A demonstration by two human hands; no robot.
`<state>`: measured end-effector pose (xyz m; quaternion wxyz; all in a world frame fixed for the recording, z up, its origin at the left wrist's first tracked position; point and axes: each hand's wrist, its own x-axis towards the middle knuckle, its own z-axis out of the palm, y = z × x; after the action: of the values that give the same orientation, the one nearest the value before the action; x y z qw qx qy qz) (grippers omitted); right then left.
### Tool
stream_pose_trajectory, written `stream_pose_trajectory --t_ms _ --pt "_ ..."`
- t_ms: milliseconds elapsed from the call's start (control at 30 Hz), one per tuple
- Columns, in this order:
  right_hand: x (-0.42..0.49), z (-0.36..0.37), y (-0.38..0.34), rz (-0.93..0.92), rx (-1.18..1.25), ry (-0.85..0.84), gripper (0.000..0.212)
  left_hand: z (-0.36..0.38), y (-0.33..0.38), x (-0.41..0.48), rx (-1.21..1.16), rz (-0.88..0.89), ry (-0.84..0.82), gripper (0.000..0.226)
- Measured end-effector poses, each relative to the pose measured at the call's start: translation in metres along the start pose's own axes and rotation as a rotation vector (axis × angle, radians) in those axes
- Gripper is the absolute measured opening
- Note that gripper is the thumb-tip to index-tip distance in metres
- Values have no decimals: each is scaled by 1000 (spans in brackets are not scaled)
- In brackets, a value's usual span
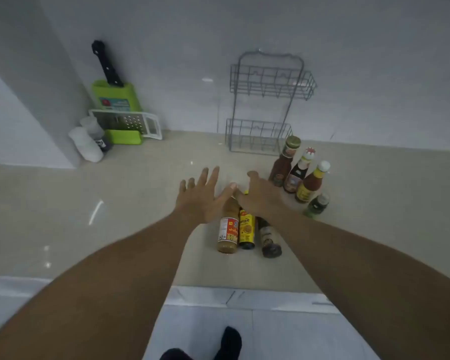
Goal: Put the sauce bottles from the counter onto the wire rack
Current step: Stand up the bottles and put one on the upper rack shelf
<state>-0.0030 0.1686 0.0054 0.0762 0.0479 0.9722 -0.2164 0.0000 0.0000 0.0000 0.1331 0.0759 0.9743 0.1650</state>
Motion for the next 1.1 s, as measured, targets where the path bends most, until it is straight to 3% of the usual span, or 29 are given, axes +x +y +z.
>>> stream_pose_trajectory --t_ms 167,333,667,967,1100 --pt "13 37 4 24 -86 -58 56 37 -19 14 31 -57 -76 85" --pt "31 63 6 45 -145 -48 69 65 -39 40 32 -29 -99 71" --pt "45 103 5 64 -283 30 61 115 -67 85 53 32 -122 63" --pt "46 125 -7 130 -170 165 59 143 -76 86 253 68 -62 77" --pt "43 126 -17 89 94 235 67 138 -72 88 316 60 -116 83"
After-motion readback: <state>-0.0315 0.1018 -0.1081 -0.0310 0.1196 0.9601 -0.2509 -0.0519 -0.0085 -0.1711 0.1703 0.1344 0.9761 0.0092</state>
